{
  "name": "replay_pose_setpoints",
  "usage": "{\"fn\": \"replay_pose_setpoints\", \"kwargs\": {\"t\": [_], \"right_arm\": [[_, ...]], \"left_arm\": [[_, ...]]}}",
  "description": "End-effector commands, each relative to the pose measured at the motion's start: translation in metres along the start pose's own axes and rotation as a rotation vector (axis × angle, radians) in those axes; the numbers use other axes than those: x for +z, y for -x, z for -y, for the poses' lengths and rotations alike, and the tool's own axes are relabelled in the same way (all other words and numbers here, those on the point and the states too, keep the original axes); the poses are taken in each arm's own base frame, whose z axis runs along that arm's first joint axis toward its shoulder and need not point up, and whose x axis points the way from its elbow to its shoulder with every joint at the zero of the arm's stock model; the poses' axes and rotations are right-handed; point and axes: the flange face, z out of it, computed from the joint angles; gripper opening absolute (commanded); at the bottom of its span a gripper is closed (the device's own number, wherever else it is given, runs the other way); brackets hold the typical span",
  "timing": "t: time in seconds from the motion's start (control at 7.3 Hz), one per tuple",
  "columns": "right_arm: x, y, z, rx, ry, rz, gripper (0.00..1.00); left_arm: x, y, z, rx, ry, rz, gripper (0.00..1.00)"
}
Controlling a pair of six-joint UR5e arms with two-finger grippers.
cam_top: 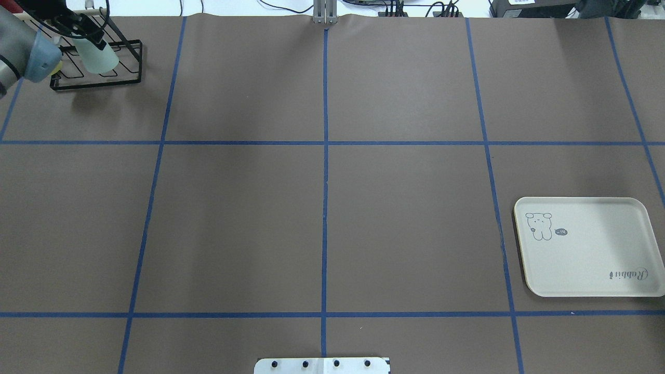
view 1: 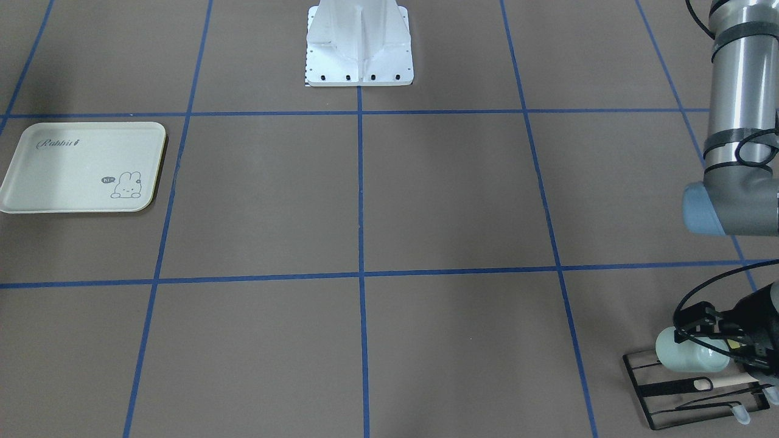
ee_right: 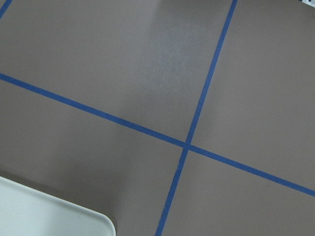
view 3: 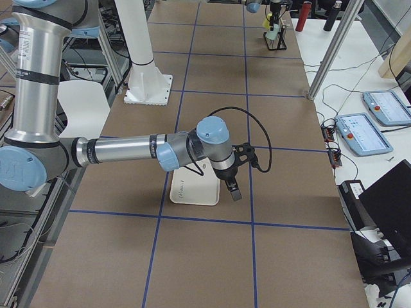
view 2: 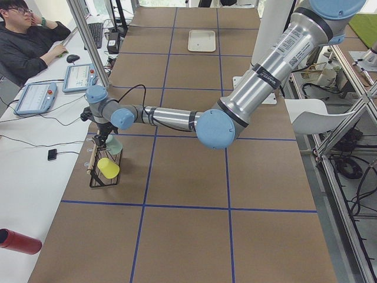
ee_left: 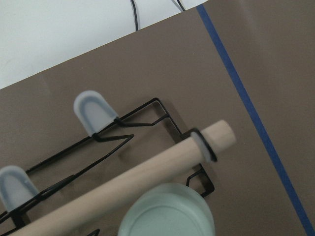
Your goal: Left arm grabs green cup and hands to right arm on tray
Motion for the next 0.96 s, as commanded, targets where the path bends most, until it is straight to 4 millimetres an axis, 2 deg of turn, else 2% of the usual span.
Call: {"fn": "replay_pose_setpoints", "kwargs": {"t": [0.0, 0.55, 0.68, 0.82], "right_arm": [[-0.0006, 0.0004, 0.0003, -0.001, -0.001, 0.000, 1.00], [0.0000, 0.0000, 0.0000, 0.000, 0.000, 0.000, 1.00], [-0.0003, 0.0002, 0.0008, -0.001, -0.001, 0.000, 1.00], [-0.0003, 0.0002, 0.0008, -0.001, -0.001, 0.000, 1.00]], "left_arm": [[-0.0002, 0.0016, 0.0007, -0.013, -0.004, 0.018, 0.96], [-0.0002, 0.0016, 0.0007, -0.022, -0.004, 0.018, 0.84], [0.0000, 0.0001, 0.0009, -0.020, -0.004, 0.016, 0.78], [0.0000, 0.0000, 0.0009, -0.020, -0.004, 0.016, 0.78]]}}
